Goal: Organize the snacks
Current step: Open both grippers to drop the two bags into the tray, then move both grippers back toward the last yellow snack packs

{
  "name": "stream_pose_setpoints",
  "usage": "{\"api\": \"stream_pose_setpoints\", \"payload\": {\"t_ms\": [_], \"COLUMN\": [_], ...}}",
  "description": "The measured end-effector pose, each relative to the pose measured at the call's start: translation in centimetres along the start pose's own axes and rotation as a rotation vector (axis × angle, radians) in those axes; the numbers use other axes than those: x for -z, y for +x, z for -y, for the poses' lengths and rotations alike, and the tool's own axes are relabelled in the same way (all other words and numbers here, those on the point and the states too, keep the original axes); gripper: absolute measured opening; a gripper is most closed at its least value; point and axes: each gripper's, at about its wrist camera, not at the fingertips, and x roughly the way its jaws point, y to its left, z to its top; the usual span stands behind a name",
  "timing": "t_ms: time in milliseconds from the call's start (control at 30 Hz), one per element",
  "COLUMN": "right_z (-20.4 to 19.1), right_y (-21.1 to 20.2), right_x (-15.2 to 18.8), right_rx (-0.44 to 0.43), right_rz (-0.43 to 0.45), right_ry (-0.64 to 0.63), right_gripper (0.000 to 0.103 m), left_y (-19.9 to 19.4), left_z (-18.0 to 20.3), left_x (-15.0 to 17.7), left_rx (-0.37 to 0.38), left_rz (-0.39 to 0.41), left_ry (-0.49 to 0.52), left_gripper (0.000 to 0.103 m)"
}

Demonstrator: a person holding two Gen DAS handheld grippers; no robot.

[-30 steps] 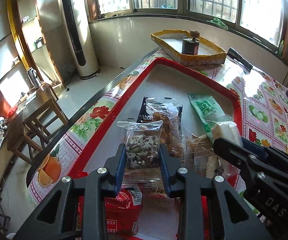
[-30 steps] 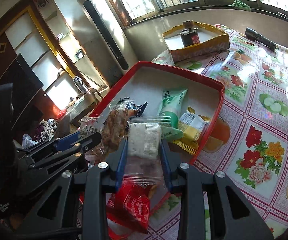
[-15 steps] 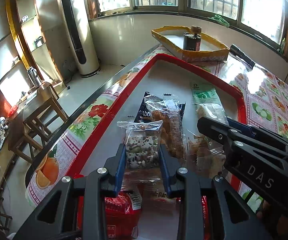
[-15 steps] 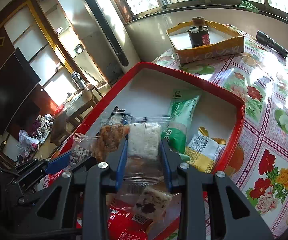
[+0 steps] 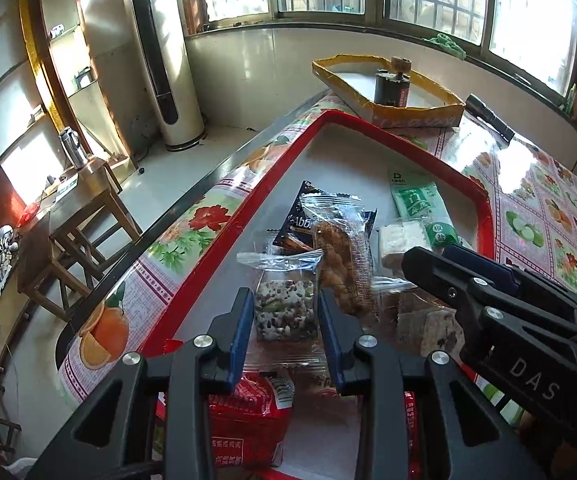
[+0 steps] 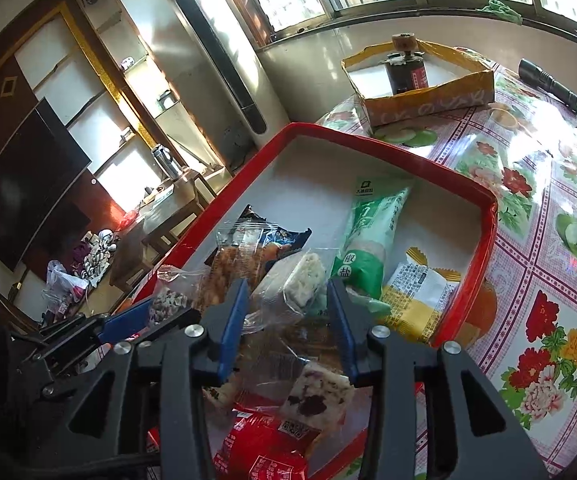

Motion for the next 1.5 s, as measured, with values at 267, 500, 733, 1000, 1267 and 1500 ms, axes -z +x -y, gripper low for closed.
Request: {"api": "stream_pose_setpoints", "payload": {"t_ms": [267,500,733,1000,1267,1500], "right_z": [1.6,4.8,8.4,11.0,13.8,16.9], "right_y": [-2.8,-7.4,-11.8,-16.3,-19.9,-22.4], "right_x": [1.2,4.2,7.0,9.8,11.9,14.1], "right_rx": [0.010,0.061,0.122,0.204,0.306,0.369], "right_rz": [0.041,0.095,0.138,0.180,0.208,0.214], "right_ry": [0.042,0.112,0.192,0.239,0.276,0.331], "right_gripper": [0.051,0.057,0.059,0.062,0.067,0.069], "left_y": [-1.6,-3.6,-5.8,-7.3,-8.0,-7.2], "left_z": [0.9,3.2,6.0,9.1,11.7,14.8], "left_x": [0.2,0.7,1.2,1.7,2.5,3.4], "left_rx": [-0.012,-0.007,0.015,0.043,0.078,0.206], "left_rz": [0.037,0.094,0.154,0.181,0.179,0.112], "left_ry": [0.013,0.062,0.110,0.164,0.210,0.278], "left_gripper": [0.052,0.057,0.060,0.060,0.065,0.066]}}
